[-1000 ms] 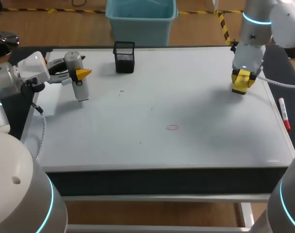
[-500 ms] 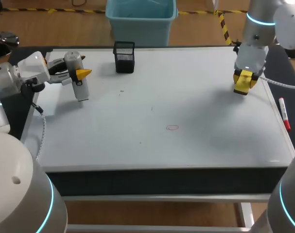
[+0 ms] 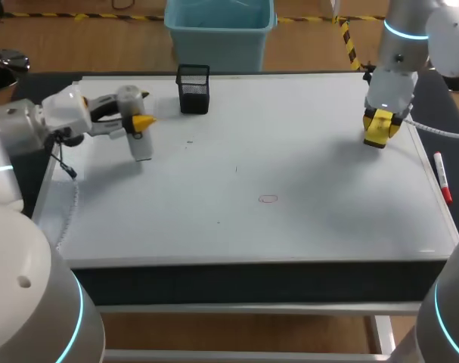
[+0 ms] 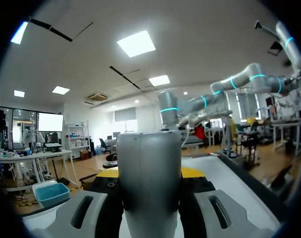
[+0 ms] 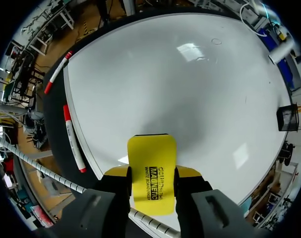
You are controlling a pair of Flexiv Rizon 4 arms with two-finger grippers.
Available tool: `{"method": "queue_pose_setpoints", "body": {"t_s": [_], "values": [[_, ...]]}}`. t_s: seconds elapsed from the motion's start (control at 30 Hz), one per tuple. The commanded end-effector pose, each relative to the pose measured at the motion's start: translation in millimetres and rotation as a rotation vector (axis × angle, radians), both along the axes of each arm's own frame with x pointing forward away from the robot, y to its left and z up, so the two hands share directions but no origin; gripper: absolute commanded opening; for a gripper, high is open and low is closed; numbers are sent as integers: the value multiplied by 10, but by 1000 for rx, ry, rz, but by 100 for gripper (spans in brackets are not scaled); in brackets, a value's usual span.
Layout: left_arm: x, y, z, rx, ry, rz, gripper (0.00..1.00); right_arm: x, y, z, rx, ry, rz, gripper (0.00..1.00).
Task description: Pick up the inspection probe, press it on each red-marked spot on the whiteboard one by one, put down the probe, pick up the eraser, and wipe off all the red marks.
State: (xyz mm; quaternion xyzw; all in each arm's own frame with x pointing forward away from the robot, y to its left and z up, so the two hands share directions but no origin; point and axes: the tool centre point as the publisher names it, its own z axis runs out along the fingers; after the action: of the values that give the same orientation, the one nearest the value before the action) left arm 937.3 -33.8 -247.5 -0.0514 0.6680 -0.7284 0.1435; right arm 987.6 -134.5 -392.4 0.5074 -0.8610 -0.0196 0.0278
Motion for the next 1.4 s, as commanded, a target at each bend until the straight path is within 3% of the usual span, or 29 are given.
{"method": "queue_pose_setpoints", "body": {"t_s": [0.03, 0.17, 0.43, 0.73, 1.07, 1.4], "values": [[-147, -208, 68, -21, -31, -12, 0, 5, -8, 8, -2, 1, 3, 0], [-360, -474, 145, -16, -60, -82, 0, 5, -8, 8, -2, 1, 3, 0], [-659, -1223, 134, -25, -43, -265, 0, 5, -8, 8, -2, 1, 3, 0], [-825, -1860, 80, -18, -48, -398, 0, 5, -8, 8, -2, 1, 3, 0], [-1020, -2341, -25, -39, 6, -469, 0, 5, -8, 8, -2, 1, 3, 0], [-1145, -2640, -117, -52, 47, -527, 0, 5, -8, 8, -2, 1, 3, 0]]}}
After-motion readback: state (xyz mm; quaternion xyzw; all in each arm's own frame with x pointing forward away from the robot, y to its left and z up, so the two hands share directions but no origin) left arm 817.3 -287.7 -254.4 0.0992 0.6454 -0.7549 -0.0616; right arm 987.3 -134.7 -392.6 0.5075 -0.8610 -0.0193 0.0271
